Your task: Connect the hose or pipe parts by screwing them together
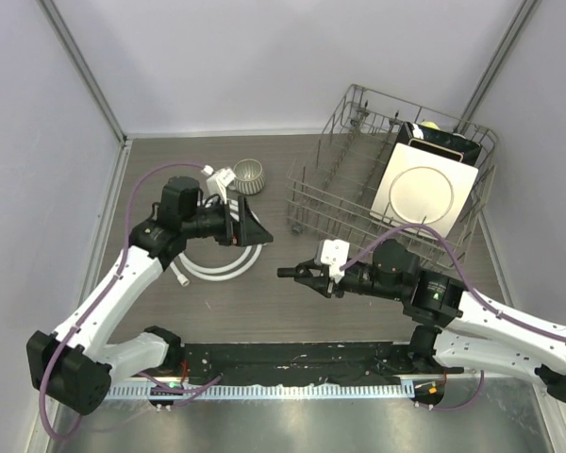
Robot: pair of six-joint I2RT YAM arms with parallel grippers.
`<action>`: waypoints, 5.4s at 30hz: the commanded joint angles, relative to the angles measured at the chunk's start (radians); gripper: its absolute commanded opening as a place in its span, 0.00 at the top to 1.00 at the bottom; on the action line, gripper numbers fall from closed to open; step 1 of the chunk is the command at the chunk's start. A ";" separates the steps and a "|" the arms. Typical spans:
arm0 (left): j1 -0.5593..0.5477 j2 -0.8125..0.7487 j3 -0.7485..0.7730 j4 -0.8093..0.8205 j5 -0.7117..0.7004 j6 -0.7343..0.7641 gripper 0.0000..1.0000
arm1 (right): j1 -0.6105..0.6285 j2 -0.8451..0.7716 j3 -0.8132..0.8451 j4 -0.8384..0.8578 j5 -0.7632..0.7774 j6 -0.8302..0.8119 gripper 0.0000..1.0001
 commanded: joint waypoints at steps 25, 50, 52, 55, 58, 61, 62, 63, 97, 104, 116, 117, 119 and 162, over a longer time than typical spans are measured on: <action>0.195 -0.130 -0.069 -0.403 -0.668 -0.311 0.18 | 0.001 0.196 0.056 0.139 0.108 0.577 0.99; 0.195 -0.238 -0.269 0.157 0.175 -0.634 0.23 | -0.026 0.400 0.126 0.429 0.111 0.755 0.99; 0.193 -0.222 -0.261 0.155 0.192 -0.633 0.25 | -0.026 0.416 0.131 0.441 0.125 0.767 0.99; 0.195 -0.236 -0.249 0.151 0.187 -0.636 0.28 | -0.026 0.437 0.141 0.453 0.134 0.780 0.99; 0.193 -0.247 -0.254 0.158 0.181 -0.648 0.32 | -0.026 0.456 0.141 0.472 0.132 0.792 0.99; 0.193 -0.244 -0.264 0.161 0.183 -0.666 0.43 | -0.025 0.477 0.146 0.469 0.126 0.800 0.99; 0.193 -0.244 -0.278 0.165 0.183 -0.679 0.43 | -0.026 0.482 0.144 0.469 0.128 0.804 0.99; 0.193 -0.244 -0.286 0.188 0.187 -0.708 0.43 | -0.026 0.483 0.135 0.470 0.128 0.807 0.99; 0.196 -0.294 -0.518 0.673 0.043 -1.203 1.00 | -0.149 0.488 -0.058 0.983 0.010 1.149 0.66; 0.195 -0.308 -0.514 0.676 0.051 -1.203 1.00 | -0.152 0.480 -0.092 1.044 -0.006 1.195 0.56; 0.195 -0.323 -0.507 0.656 0.043 -1.211 1.00 | -0.154 0.519 -0.044 0.951 -0.101 1.156 0.48; 0.195 -0.325 -0.510 0.661 0.042 -1.219 1.00 | -0.154 0.523 -0.046 0.957 -0.101 1.159 0.48; 0.195 -0.326 -0.511 0.670 0.039 -1.220 1.00 | -0.155 0.531 -0.052 0.970 -0.102 1.169 0.48; 0.195 -0.333 -0.467 0.567 -0.011 -1.139 1.00 | -0.154 0.592 -0.012 0.861 -0.075 1.148 0.81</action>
